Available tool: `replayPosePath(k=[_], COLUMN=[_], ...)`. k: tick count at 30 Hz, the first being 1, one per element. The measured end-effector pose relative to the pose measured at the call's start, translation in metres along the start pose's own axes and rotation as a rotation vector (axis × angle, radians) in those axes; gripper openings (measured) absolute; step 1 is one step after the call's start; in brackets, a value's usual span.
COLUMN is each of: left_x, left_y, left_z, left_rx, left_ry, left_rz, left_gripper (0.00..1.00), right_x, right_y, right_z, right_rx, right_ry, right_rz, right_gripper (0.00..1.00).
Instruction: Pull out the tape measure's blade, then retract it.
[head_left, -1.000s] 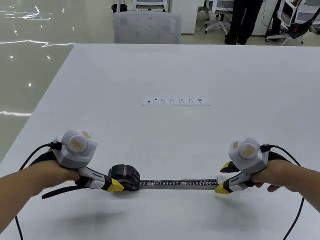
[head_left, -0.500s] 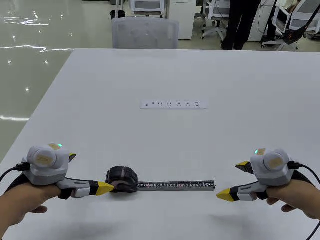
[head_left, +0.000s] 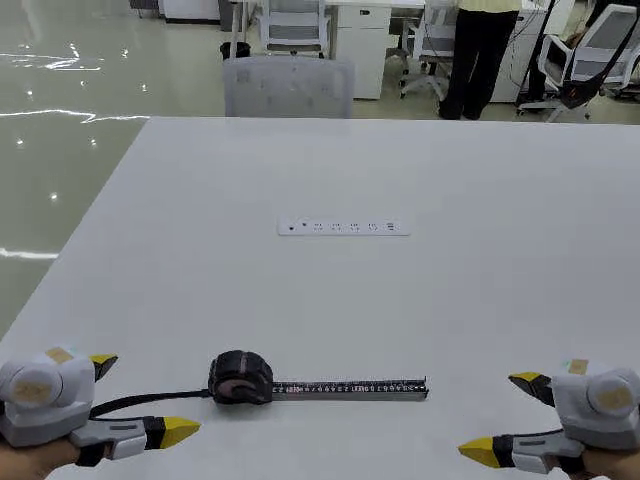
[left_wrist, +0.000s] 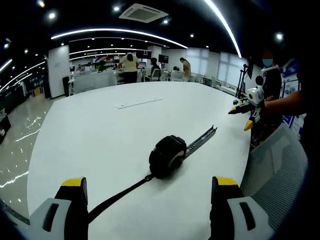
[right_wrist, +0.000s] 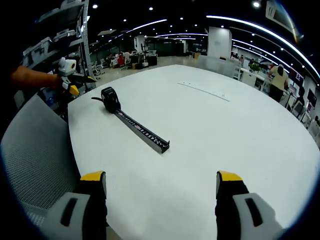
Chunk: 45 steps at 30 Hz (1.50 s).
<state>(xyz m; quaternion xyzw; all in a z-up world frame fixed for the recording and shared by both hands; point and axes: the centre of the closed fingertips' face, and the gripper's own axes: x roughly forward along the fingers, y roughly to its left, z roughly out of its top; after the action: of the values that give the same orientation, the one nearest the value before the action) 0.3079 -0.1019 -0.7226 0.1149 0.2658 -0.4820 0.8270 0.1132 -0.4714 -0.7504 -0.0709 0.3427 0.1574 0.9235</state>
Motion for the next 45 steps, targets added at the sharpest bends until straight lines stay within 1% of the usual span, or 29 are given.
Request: replayPosePath(k=[2,3,5,6,7,8,10,12,16,18,20,24,26,32,35,38,43,45], left_x=[-0.004,-0.005,-0.006,-0.006,-0.007,-0.007,-0.008,-0.01,-0.016,-0.018,-0.019,-0.02,-0.021,-0.02,-0.019,-0.018,-0.018,-0.018], left_y=[-0.008,-0.011,-0.015,-0.017,-0.019,-0.018,-0.016,-0.014,-0.013,-0.014,-0.015,-0.014,-0.014,-0.017,-0.019,-0.023,-0.026,-0.027], left_z=[-0.005,-0.008,-0.015,-0.016,-0.014,-0.011,-0.011,-0.014,-0.019,-0.023,-0.024,-0.025,-0.024,-0.024,-0.023,-0.023,-0.028,-0.028], left_rx=[0.01,0.013,0.037,0.038,0.035,0.026,0.026,0.031,0.029,0.025,0.022,-0.008,-0.007,-0.006,-0.003,-0.001,-0.002,-0.003], left_ry=[0.003,0.003,0.029,0.025,0.014,-0.004,-0.012,-0.02,-0.022,-0.018,-0.019,-0.03,-0.038,-0.034,-0.03,-0.023,0.001,-0.003], left_rz=[-0.008,-0.012,-0.019,-0.024,-0.032,-0.032,-0.026,-0.02,-0.014,-0.014,-0.012,-0.002,0.002,0.004,0.005,0.001,0.004,-0.001], left_gripper=[1.0,1.0,1.0,1.0,1.0,1.0,1.0,1.0,1.0,1.0,1.0,1.0,1.0,1.0,1.0,1.0,1.0,1.0], right_x=[-0.004,-0.005,-0.007,-0.009,-0.01,-0.011,-0.012,-0.014,-0.023,-0.026,-0.028,-0.028,-0.027,-0.026,-0.028,-0.029,-0.03,-0.031], right_y=[0.005,0.005,0.005,0.006,0.007,0.011,0.014,0.016,0.012,0.009,0.009,0.015,0.016,0.017,0.017,0.017,0.017,0.016], right_z=[0.003,0.002,-0.001,-0.002,-0.003,-0.005,-0.012,-0.019,-0.018,-0.02,-0.02,-0.02,-0.019,-0.015,-0.014,-0.017,-0.018,-0.017], right_rx=[0.021,0.024,0.02,0.016,0.015,0.007,-0.001,-0.018,0.008,0.014,0.021,0.012,0.005,-0.007,-0.017,-0.027,-0.042,-0.044], right_ry=[-0.04,-0.044,-0.048,-0.062,-0.08,-0.089,-0.077,-0.054,-0.073,-0.068,-0.079,-0.073,-0.067,-0.078,-0.092,-0.079,-0.063,-0.064], right_rz=[0.002,-0.007,-0.02,-0.025,-0.017,-0.002,-0.002,-0.009,-0.038,-0.055,-0.058,-0.059,-0.063,-0.061,-0.059,-0.058,-0.05,-0.047], right_gripper=[0.97,0.99,1.0,1.0,1.0,0.99,1.0,1.0,1.0,1.0,1.0,1.0,1.0,1.0,1.0,1.0,1.0,1.0])
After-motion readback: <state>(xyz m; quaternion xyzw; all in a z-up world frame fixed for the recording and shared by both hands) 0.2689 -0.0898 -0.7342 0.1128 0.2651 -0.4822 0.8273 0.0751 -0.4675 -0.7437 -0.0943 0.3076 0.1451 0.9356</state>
